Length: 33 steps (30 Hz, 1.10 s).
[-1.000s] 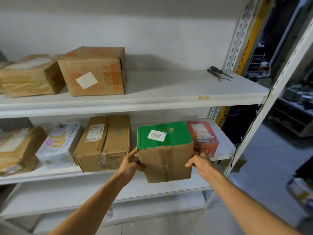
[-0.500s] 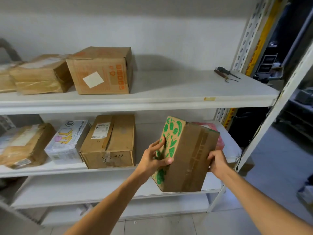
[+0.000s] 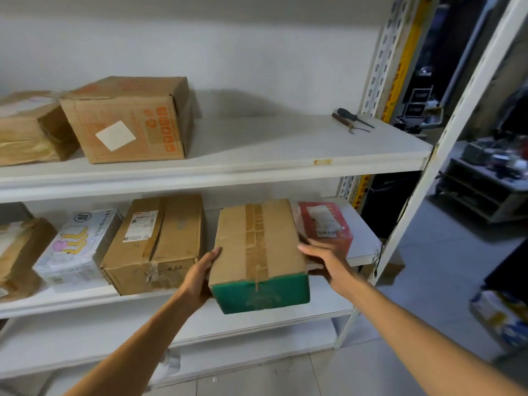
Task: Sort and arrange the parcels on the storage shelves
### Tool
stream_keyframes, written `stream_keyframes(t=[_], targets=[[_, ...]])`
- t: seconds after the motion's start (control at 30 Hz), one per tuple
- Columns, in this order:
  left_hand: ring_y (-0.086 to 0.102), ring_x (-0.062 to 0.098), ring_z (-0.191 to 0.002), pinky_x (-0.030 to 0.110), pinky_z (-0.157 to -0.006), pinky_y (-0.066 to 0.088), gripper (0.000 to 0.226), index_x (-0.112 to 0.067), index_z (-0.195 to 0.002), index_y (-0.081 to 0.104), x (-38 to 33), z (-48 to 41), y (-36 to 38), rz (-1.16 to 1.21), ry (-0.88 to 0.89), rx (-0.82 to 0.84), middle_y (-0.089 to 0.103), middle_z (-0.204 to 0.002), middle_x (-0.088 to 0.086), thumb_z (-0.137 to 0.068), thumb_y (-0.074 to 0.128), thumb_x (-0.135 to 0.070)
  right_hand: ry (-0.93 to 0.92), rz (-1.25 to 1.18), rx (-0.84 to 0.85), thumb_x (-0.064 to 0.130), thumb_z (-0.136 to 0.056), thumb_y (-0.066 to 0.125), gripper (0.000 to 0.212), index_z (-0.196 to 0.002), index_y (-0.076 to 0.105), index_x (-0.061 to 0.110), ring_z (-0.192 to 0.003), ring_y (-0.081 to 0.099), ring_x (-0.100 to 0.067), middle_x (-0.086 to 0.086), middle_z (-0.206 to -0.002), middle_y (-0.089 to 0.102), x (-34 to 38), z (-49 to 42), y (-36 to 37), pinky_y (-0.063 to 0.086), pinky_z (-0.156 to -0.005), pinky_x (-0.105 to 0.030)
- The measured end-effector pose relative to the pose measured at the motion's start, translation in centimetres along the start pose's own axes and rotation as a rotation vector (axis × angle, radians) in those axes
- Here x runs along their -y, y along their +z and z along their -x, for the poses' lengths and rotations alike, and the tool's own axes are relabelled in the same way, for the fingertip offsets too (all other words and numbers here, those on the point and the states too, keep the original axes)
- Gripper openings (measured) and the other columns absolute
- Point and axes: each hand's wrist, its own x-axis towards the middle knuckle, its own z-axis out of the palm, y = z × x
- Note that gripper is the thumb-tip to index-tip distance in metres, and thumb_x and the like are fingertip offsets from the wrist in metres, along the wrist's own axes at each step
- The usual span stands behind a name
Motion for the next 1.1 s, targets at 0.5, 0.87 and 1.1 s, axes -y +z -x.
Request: stream_keyframes(t=[0.5, 0.87, 1.1], targets=[[0.061, 0.024, -0.078, 0.03, -0.065, 0.05, 0.083, -0.01, -0.111, 0.061, -1.7, 0.3, -0.8, -0.053, 0.052, 0.108, 0.061, -0.095, 0.015, -0.073, 0.04, -0.081, -0.073, -0.165, -0.147, 0.03, -0.087, 0.066, 0.009, -0.091, 0.072, 0.024, -0.108, 0.063, -0.033, -0.005, -0.095, 0.073, 3.5, -1.1, 2.4, 0.05, -0.089, -0.045], [0.06, 0.034, -0.114, 0.05, -0.097, 0.047, 0.08, -0.024, -0.129, 0.057, -2.5, 0.6, 0.1, -0.195, 0.136, 0.123, 0.064, -0.121, 0.016, -0.074, 0.045, -0.081, -0.066, -0.152, -0.13, 0.055, -0.07, 0.065, 0.043, -0.091, 0.069, 0.019, -0.097, 0.064, -0.026, -0.003, -0.093, 0.073, 4.1, -1.1, 3.1, 0.049, -0.089, -0.044], [0.067, 0.025, -0.095, 0.045, -0.093, 0.052, 0.056, -0.018, -0.11, 0.06, -2.2, 0.5, 0.9, -0.199, 0.193, -0.029, 0.07, -0.102, 0.01, -0.075, 0.049, -0.059, -0.064, 0.055, -0.009, 0.046, -0.091, 0.054, 0.027, -0.093, 0.068, 0.023, -0.096, 0.063, -0.019, 0.0, -0.095, 0.072, 5.1, -1.0, 3.3, 0.045, -0.089, -0.038]])
